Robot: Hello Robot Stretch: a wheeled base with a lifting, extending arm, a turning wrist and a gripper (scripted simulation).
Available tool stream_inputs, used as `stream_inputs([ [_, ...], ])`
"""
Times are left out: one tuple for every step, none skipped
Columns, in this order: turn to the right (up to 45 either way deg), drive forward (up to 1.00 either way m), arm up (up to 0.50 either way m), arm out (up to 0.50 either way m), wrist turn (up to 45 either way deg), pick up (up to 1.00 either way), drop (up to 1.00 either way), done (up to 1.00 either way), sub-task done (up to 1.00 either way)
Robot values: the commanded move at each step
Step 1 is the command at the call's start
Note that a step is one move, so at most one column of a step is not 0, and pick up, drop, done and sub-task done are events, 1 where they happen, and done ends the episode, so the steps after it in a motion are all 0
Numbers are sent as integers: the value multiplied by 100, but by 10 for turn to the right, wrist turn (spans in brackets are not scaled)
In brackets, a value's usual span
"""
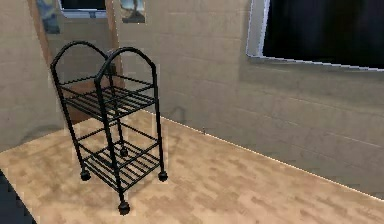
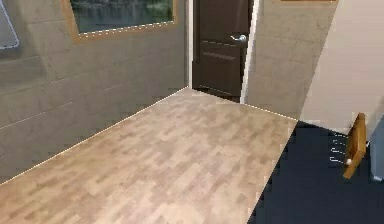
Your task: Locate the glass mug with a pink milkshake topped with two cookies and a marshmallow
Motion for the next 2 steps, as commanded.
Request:
stream_inputs([
  [30, 0, 0, 0, 0, 0, 0, 0, 0],
  [0, 100, 0, 0, 0, 0, 0, 0, 0],
])
